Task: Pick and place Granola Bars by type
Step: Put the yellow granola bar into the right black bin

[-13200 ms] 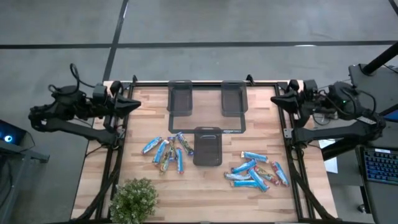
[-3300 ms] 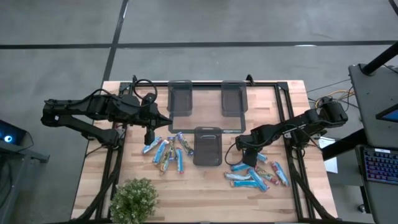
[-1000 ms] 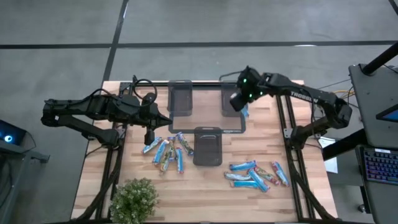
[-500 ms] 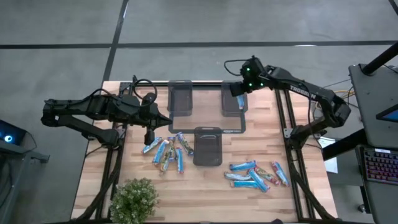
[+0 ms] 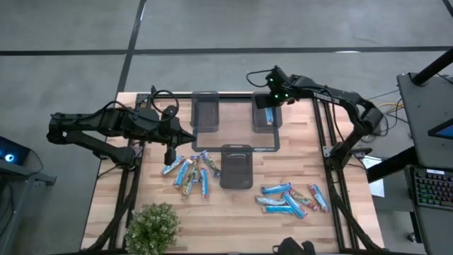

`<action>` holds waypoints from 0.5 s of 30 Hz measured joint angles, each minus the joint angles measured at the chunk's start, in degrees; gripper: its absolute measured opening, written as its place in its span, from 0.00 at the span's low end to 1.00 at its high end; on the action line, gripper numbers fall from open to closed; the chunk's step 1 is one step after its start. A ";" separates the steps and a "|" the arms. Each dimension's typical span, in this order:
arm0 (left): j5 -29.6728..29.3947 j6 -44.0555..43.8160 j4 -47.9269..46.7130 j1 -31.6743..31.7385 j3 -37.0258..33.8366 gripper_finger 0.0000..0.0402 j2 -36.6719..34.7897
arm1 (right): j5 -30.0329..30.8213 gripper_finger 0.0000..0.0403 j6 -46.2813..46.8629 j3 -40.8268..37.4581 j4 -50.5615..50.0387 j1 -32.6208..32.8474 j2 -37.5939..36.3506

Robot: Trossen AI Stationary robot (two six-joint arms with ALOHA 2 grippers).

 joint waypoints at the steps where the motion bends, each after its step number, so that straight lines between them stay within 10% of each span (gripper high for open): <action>1: 0.00 -0.02 -0.01 0.01 0.00 0.00 0.00 | 0.00 0.17 0.00 0.26 0.02 -0.10 0.50; 15: 0.00 -0.46 -0.01 0.00 0.00 0.00 0.00 | 1.83 0.28 -0.10 1.30 0.09 -0.36 3.56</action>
